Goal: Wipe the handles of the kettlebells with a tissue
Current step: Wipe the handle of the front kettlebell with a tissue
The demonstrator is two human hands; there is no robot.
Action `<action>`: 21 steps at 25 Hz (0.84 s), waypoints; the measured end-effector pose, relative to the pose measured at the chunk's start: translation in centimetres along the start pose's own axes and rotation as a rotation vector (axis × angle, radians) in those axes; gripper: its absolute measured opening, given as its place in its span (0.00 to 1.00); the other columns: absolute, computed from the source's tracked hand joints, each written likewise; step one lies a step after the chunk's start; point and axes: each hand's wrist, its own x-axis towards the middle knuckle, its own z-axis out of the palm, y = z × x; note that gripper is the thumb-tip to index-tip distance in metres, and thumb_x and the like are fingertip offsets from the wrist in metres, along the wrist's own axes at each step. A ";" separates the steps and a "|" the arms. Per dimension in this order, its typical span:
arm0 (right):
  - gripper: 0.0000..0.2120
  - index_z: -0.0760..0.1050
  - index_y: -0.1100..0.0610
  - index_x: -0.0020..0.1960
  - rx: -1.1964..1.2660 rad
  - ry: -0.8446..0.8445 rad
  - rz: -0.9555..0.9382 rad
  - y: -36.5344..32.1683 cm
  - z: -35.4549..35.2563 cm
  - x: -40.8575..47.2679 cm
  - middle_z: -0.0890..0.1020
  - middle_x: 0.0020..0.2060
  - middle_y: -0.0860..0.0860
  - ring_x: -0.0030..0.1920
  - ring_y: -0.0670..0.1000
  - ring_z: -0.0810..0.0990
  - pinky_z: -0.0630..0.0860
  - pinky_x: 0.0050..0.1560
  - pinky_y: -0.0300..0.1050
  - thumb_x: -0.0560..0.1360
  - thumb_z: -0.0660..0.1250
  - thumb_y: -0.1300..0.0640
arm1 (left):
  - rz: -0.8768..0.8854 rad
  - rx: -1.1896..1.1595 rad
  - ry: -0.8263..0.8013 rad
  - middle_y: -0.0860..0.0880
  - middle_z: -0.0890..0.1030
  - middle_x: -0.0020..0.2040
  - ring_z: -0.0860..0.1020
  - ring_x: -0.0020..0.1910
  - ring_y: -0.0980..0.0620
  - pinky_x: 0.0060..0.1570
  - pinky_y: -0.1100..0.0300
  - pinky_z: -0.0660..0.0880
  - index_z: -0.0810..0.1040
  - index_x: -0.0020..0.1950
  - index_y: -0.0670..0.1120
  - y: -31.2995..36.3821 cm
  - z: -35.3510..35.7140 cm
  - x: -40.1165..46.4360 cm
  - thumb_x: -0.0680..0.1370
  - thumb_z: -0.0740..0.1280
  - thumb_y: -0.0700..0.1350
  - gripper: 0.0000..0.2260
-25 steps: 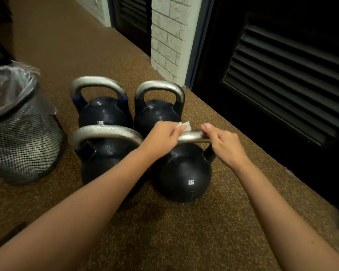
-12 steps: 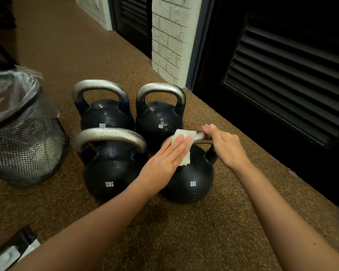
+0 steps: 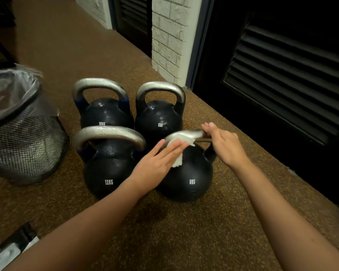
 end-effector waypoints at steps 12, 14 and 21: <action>0.21 0.76 0.54 0.62 0.070 0.009 0.001 -0.1 -0.1 -0.2 0.78 0.62 0.51 0.65 0.49 0.71 0.60 0.59 0.33 0.82 0.48 0.48 | 0.029 0.084 -0.142 0.43 0.49 0.76 0.48 0.75 0.47 0.72 0.46 0.44 0.55 0.74 0.41 1.4 -0.2 0.5 0.77 0.53 0.43 0.25; 0.21 0.75 0.53 0.63 0.077 0.012 0.002 0.0 0.0 -0.2 0.77 0.62 0.50 0.65 0.48 0.71 0.59 0.58 0.32 0.82 0.48 0.48 | 0.026 0.072 -0.088 0.44 0.51 0.76 0.49 0.76 0.47 0.73 0.46 0.44 0.55 0.75 0.42 1.0 -0.2 0.0 0.78 0.51 0.41 0.24; 0.21 0.76 0.52 0.62 0.079 0.003 0.021 -0.1 0.1 0.0 0.79 0.61 0.49 0.65 0.49 0.71 0.57 0.58 0.33 0.82 0.48 0.48 | -0.282 -0.363 0.087 0.44 0.72 0.69 0.71 0.67 0.47 0.69 0.49 0.61 0.69 0.69 0.42 -0.1 -1.7 3.5 0.77 0.57 0.41 0.20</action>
